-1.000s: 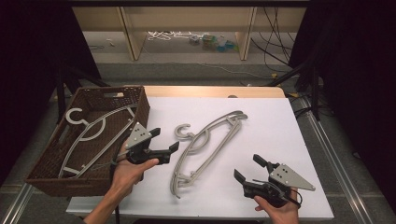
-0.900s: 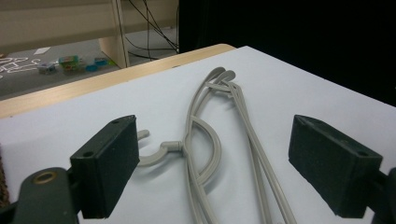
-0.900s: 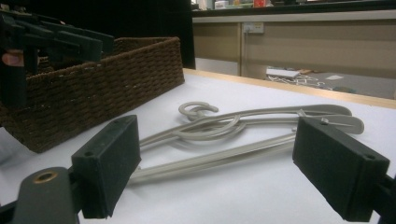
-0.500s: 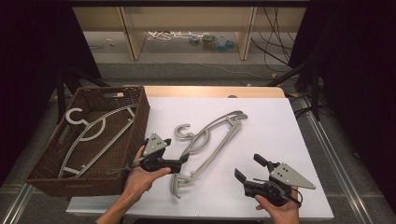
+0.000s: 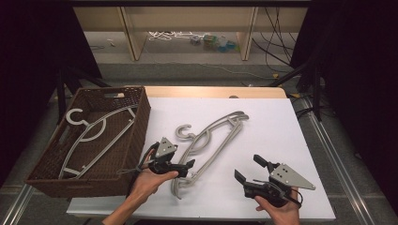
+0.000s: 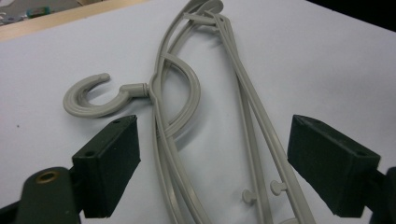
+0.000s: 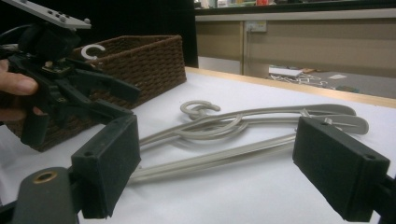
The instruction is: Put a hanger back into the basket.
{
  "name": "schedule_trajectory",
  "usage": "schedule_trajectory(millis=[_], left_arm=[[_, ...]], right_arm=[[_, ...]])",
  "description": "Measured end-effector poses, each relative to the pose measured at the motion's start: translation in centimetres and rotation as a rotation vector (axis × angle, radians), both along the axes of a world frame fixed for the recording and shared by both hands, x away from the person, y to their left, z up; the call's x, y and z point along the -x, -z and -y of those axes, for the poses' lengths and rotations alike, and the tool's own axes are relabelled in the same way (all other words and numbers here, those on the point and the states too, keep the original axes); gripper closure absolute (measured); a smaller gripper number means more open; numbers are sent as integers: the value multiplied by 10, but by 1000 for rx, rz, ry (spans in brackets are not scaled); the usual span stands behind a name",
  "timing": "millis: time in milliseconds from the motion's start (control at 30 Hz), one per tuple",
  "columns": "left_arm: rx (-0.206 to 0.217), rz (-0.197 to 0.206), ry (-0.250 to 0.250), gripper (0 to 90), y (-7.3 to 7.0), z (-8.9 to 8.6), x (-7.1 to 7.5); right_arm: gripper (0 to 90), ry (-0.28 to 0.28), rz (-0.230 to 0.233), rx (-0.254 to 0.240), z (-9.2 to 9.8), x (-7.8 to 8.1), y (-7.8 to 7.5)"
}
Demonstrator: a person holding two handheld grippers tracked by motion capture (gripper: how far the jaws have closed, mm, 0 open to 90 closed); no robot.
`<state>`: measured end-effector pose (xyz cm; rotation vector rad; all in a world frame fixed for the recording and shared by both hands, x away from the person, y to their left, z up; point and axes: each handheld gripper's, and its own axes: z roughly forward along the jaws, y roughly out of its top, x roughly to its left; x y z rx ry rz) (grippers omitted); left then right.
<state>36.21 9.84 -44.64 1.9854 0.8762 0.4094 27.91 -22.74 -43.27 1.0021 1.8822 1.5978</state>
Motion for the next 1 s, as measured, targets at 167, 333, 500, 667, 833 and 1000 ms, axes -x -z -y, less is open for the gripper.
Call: schedule_trajectory(millis=[167,333,500,667,833,1000], left_arm=[[-74,-3,10,236,6,9,-7],[-205,-41,45,278,11,13,-15],[-235,-72,-5,348,18,18,-25],[-274,-70,-20,419,20,22,-34],[-316,-74,-15,457,25,25,-44],[-328,-96,-16,505,33,30,-49]], right_arm=[[159,-2,3,3,-1,-1,1],[159,-13,-16,22,-1,1,-1],[159,-18,-7,19,-2,1,-1],[160,-13,-5,23,-2,1,-1],[160,-19,-3,15,-2,0,0],[160,-16,-6,27,-2,1,0]])
